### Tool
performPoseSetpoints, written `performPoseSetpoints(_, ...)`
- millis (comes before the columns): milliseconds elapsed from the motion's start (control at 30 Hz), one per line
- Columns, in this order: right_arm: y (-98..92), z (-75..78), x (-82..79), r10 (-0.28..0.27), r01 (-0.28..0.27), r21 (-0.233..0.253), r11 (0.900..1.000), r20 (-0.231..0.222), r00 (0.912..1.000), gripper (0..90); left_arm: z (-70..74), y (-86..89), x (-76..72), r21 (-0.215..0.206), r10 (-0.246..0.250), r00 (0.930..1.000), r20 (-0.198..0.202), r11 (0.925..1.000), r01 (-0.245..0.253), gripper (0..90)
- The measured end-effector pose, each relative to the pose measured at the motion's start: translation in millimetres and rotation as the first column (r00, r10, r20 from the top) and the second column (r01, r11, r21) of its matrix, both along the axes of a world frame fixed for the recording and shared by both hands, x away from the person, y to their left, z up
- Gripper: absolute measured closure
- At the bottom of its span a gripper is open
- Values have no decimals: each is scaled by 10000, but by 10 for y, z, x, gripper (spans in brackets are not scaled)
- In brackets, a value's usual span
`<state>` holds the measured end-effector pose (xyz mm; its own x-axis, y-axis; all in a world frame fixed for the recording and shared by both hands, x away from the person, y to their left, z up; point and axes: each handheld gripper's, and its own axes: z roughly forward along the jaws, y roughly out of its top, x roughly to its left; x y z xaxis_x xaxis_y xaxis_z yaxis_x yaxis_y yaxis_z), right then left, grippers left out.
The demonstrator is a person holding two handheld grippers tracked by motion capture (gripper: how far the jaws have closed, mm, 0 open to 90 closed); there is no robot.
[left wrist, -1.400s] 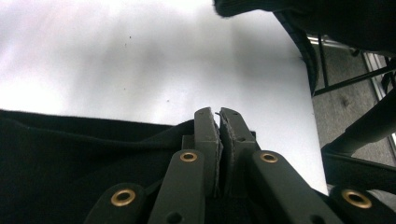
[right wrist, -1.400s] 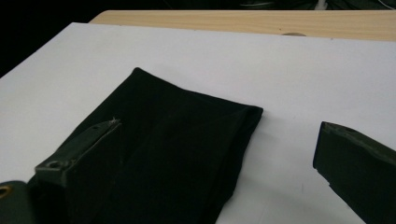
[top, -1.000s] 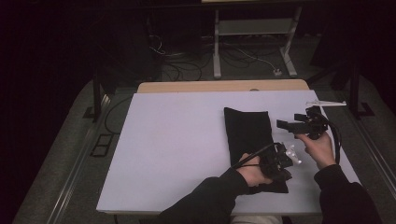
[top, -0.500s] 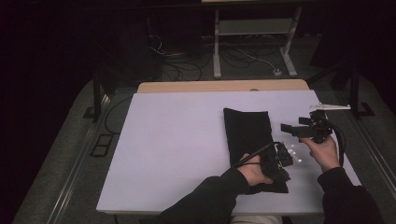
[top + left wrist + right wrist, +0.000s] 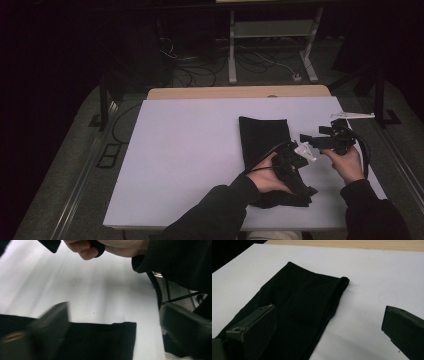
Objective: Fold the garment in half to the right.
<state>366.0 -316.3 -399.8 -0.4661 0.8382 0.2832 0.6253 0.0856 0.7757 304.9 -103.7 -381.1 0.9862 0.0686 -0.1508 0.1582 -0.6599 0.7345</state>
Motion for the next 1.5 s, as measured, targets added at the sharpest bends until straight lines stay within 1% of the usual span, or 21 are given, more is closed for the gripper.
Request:
performPoseSetpoints(67,-3,7,-19,15,-15,-1,10000,73,10000,0,26,49,0,-202,-48,10000,10,9998,49,0)
performPoseSetpoints(133,-4,14,-41,2,-2,-22,10000,125,9999,0,55,93,4,-372,9,10000,84,9993,-6,0)
performPoseSetpoints(233,-11,18,-79,-1,1,6,10000,151,9999,0,95,160,18,-463,127,9997,201,9989,-118,0)
performPoseSetpoints(267,-11,21,-92,-6,6,7,10000,154,9999,0,105,183,27,-466,140,9996,247,9988,-128,0)
performPoseSetpoints(300,-10,23,-107,15,-15,-25,10000,184,9998,0,112,206,35,-463,220,9995,209,9987,-210,0)
performPoseSetpoints(367,-5,30,-138,33,-32,-39,10000,248,9997,0,126,255,56,-392,338,9989,328,9987,-325,0)
performPoseSetpoints(500,9,59,-203,95,-90,-114,9999,366,9993,0,146,356,85,-474,588,9978,296,9972,-573,0)
performPoseSetpoints(600,17,82,-249,136,-128,-167,9998,486,9987,0,155,432,91,-316,644,9965,533,9975,-628,0)
performPoseSetpoints(667,19,97,-278,157,-148,-155,9998,584,9982,0,159,485,95,-311,724,9956,593,9970,-706,0)
performPoseSetpoints(733,19,105,-308,158,-149,-148,9998,644,9978,0,162,543,98,-404,841,9947,586,9958,-818,0)
performPoseSetpoints(933,12,98,-388,207,-193,-203,9996,713,9972,0,186,710,116,-335,1052,9916,756,9941,-1030,0)
performPoseSetpoints(1067,7,100,-430,198,-182,-219,9996,789,9967,0,201,819,123,-391,1189,9900,761,9925,-1162,0)
performPoseSetpoints(1200,4,94,-477,225,-199,-341,9992,777,9967,0,198,931,134,-424,1414,9871,756,9895,-1385,0)
performPoseSetpoints(1233,0,91,-488,244,-211,-391,9990,862,9960,0,198,959,137,-414,1469,9860,792,9887,-1440,0)
performPoseSetpoints(1267,-2,91,-500,234,-203,-364,9991,866,9960,0,200,988,137,-437,1523,9848,834,9879,-1490,0)
performPoseSetpoints(1300,-4,94,-516,228,-203,-304,9993,827,9963,0,200,1016,133,-505,1655,9820,910,9856,-1615,0)
performPoseSetpoints(1367,-9,90,-537,194,-168,-300,9994,895,9958,0,206,1073,132,-498,1777,9786,1041,9836,-1733,0)
performPoseSetpoints(1500,-14,78,-580,210,-185,-282,9994,917,9956,0,205,1173,140,-615,1992,9749,992,9791,-1938,0)
